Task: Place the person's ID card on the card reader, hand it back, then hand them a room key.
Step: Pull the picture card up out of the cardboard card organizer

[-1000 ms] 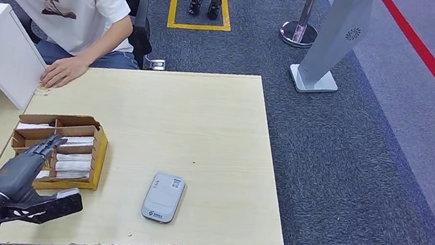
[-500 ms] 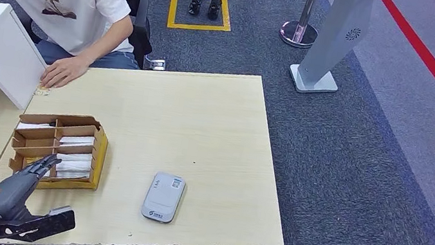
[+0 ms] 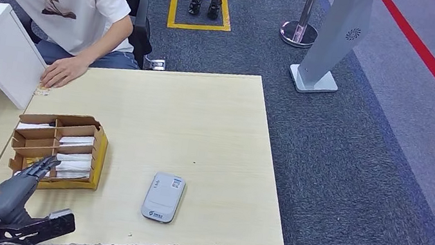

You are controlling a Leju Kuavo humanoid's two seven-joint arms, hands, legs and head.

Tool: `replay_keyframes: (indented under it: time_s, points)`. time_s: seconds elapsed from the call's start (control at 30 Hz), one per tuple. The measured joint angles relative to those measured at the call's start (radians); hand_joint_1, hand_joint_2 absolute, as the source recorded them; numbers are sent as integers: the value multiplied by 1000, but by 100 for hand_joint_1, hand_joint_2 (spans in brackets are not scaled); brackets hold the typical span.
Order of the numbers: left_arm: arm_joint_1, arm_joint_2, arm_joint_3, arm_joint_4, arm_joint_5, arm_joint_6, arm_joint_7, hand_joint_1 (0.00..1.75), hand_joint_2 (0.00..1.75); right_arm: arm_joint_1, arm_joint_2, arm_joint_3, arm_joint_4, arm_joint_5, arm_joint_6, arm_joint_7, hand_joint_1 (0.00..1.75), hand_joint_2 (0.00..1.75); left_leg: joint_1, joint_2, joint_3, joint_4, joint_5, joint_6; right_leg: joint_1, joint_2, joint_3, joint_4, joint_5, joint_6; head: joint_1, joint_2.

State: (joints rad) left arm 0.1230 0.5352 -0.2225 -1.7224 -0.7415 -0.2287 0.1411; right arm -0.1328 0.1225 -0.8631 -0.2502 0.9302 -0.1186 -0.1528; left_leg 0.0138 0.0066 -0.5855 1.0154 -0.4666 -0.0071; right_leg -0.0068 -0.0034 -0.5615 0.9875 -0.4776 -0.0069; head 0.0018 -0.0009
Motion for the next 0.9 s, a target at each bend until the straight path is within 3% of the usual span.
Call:
replay_keyframes:
  time_s: [0.37, 0.9]
  points:
    - [-3, 2, 0, 0, -22, 3, 0, 0, 175, 0, 0, 1, 0, 4, 4, 2, 0, 0, 0, 0, 0, 0, 0, 0, 0, 0, 0, 0, 0, 0, 0, 0]
    - [-73, 56, 17, 0, -30, -56, 0, 0, 175, -1, 2, 7, 4, 10, 5, 6, 0, 0, 0, 0, 0, 0, 0, 0, 0, 0, 0, 0, 0, 0, 0, 0]
